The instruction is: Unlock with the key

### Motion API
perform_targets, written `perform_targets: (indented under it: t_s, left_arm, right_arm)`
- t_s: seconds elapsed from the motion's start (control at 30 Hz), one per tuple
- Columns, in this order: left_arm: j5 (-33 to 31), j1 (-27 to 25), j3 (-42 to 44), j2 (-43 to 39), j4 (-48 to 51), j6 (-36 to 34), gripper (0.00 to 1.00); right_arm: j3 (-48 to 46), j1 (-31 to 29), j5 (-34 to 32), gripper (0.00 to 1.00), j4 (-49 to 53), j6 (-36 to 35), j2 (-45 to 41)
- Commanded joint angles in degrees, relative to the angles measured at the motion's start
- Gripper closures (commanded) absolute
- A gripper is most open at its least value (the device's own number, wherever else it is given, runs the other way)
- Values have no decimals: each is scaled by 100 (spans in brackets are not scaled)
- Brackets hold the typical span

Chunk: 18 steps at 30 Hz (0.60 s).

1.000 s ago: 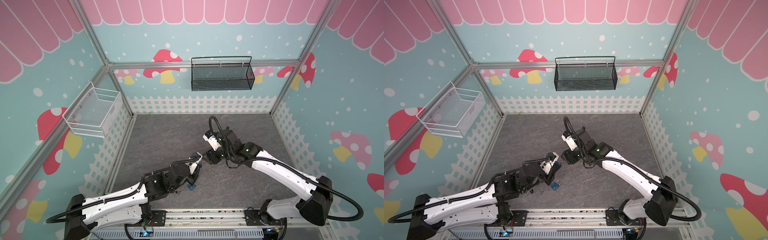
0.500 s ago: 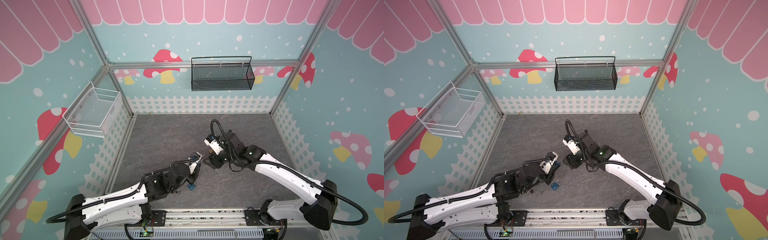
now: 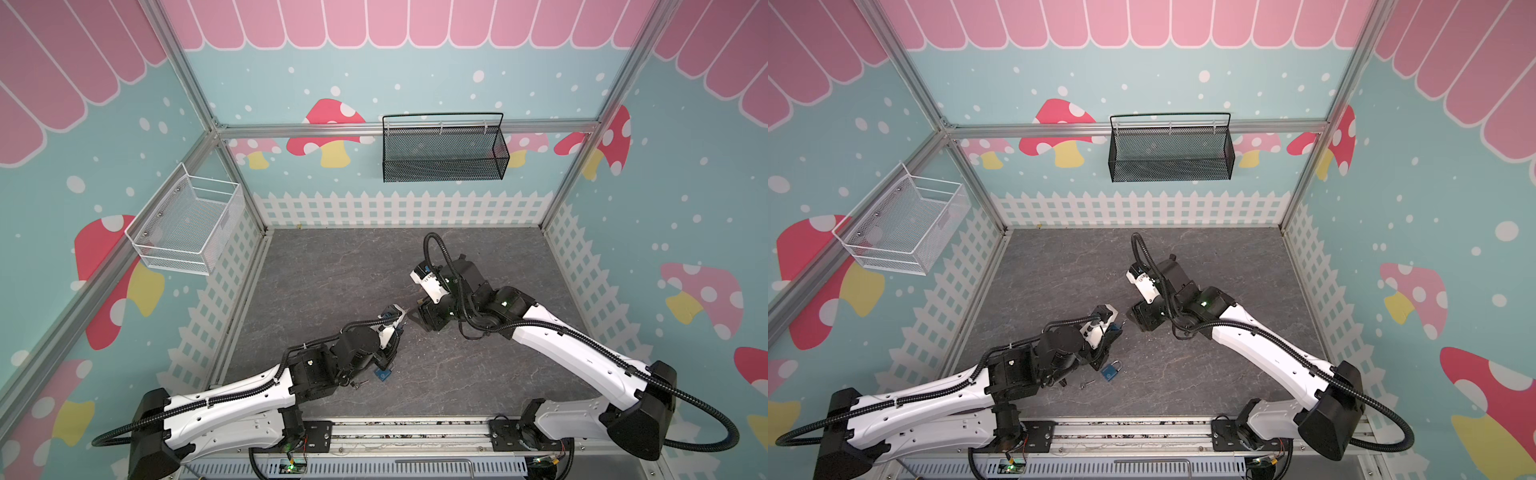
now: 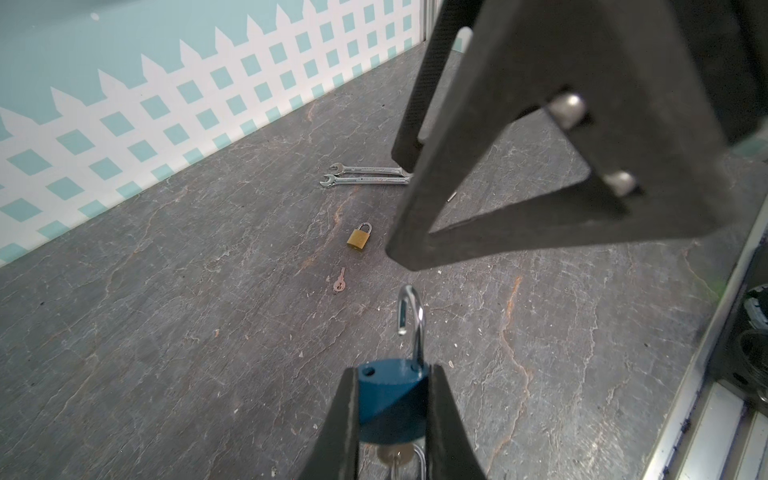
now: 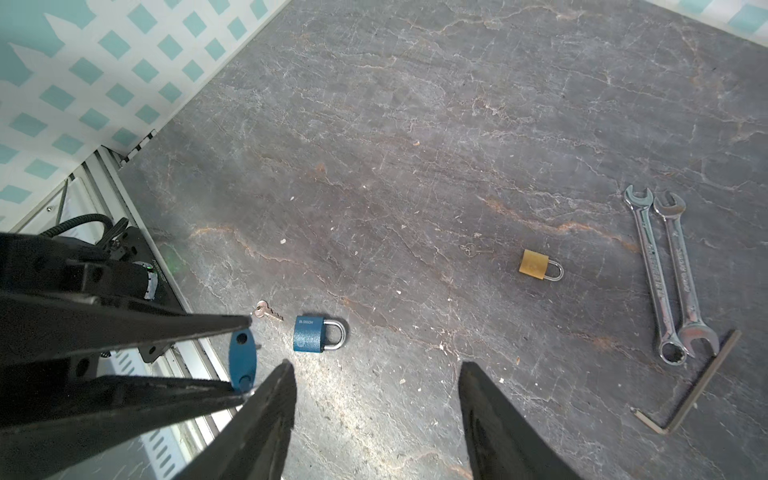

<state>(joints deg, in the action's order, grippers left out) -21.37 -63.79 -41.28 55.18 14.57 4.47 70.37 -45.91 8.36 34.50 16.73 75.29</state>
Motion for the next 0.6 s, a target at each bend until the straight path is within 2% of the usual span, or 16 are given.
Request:
perform_targets:
  t_s: [0.0,0.13,0.57]
  left_arm:
    - [108,-7,-187,1,44,-104,100]
    - [64,-17,-227,32,7,-122,100]
    - [-279,-6,-145,-86,-100,-87,100]
  right_arm:
    - [180,-41,126,35,-118,-56,129]
    - [138,-45,459,35,-205,-71,271]
    - [-241,-34,359,34,-154,-65,-22]
